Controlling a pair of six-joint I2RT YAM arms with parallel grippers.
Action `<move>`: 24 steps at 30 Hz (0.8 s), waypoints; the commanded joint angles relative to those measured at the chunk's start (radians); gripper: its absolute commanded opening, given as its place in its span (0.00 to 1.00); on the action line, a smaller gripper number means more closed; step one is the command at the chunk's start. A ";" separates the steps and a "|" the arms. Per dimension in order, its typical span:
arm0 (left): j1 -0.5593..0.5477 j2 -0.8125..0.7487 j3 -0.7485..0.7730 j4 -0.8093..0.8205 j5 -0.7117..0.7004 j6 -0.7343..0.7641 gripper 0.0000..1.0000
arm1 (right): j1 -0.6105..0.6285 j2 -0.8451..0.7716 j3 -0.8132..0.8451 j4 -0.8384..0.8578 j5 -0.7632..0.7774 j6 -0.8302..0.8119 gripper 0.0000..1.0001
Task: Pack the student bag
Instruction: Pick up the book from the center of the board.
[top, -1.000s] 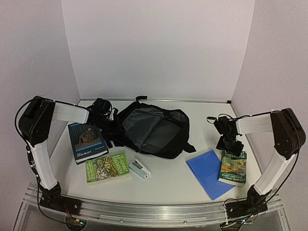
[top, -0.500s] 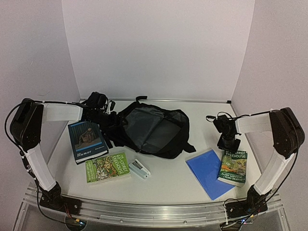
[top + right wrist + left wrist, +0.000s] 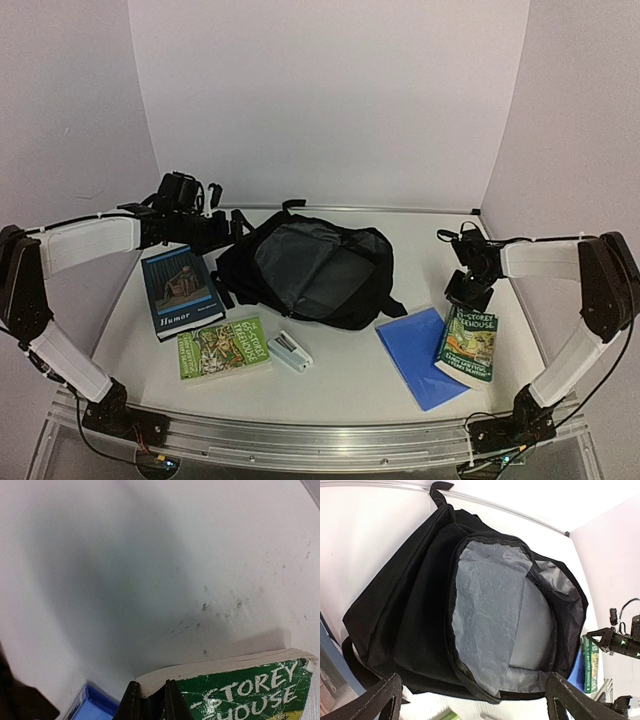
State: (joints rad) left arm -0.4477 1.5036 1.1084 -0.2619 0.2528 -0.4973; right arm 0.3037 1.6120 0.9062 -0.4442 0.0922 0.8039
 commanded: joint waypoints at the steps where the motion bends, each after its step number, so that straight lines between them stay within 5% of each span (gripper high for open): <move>1: -0.038 -0.059 -0.015 0.030 0.042 0.012 1.00 | 0.037 -0.077 0.025 0.050 -0.184 0.080 0.00; 12: -0.322 -0.015 0.002 0.250 0.171 -0.167 1.00 | 0.158 -0.182 0.118 0.088 -0.164 0.184 0.00; 24: -0.543 0.406 0.243 0.280 0.298 -0.150 1.00 | 0.282 -0.122 0.159 0.171 -0.121 0.240 0.00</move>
State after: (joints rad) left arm -0.9527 1.8195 1.2365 0.0182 0.4882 -0.6633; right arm 0.5687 1.4747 1.0276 -0.3509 -0.0492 1.0029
